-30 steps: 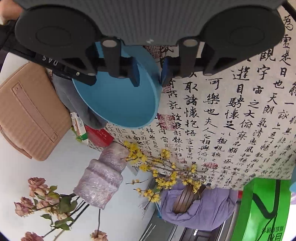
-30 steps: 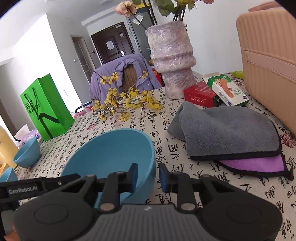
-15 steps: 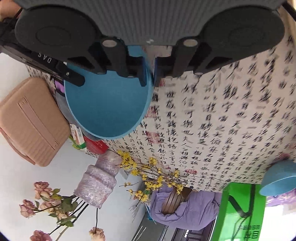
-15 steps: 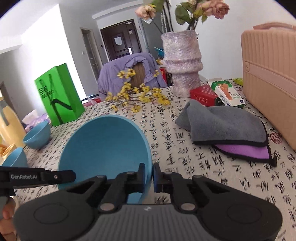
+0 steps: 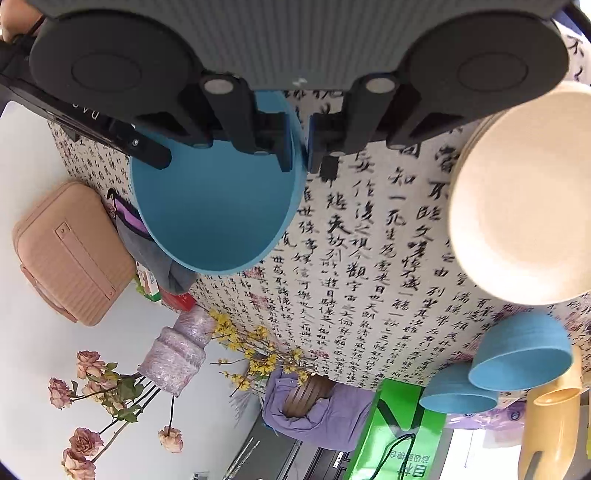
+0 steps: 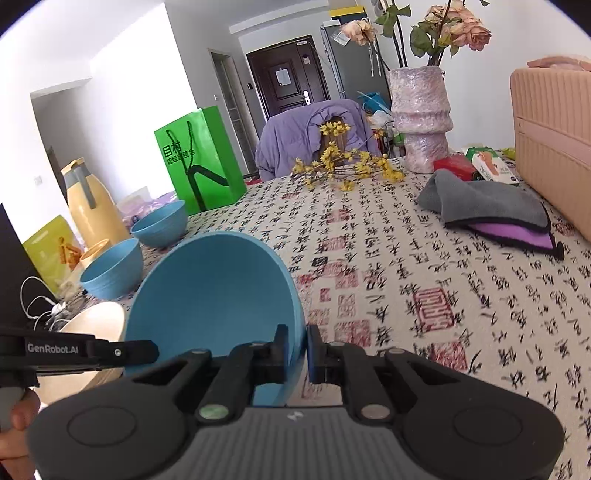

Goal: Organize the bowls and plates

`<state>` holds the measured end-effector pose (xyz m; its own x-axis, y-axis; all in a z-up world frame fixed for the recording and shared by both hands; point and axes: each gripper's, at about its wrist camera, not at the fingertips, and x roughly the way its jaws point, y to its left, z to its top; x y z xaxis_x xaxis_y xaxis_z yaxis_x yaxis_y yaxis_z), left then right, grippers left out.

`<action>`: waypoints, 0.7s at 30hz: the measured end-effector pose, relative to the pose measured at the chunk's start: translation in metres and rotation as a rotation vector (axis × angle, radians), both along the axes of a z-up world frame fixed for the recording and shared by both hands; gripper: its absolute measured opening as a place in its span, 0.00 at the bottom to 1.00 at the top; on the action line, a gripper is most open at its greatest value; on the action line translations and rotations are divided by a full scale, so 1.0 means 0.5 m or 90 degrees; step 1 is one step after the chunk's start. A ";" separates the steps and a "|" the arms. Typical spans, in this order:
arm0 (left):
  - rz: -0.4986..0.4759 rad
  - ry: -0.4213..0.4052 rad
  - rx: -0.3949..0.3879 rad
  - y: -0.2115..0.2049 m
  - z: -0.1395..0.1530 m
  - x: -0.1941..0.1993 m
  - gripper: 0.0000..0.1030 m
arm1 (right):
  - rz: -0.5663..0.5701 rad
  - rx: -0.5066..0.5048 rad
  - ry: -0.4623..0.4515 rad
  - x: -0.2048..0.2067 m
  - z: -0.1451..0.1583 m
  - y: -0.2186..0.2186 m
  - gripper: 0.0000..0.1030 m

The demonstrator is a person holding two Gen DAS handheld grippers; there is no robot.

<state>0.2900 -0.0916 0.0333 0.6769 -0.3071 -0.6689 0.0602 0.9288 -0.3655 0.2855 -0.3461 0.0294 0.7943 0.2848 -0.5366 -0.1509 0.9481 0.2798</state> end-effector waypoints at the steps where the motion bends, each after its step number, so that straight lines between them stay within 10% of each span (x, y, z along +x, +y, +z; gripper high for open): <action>1: 0.004 0.006 -0.001 0.005 -0.002 -0.006 0.08 | 0.001 0.003 0.003 -0.007 -0.003 0.003 0.09; 17: 0.037 0.014 -0.028 0.054 -0.026 -0.008 0.13 | 0.031 0.027 0.024 -0.021 -0.020 0.036 0.17; 19: 0.042 -0.014 -0.018 0.053 -0.017 -0.010 0.41 | 0.027 0.026 0.015 -0.018 -0.017 0.037 0.24; 21: 0.056 -0.040 0.001 0.049 -0.007 -0.014 0.47 | 0.011 0.024 -0.004 -0.017 -0.013 0.035 0.61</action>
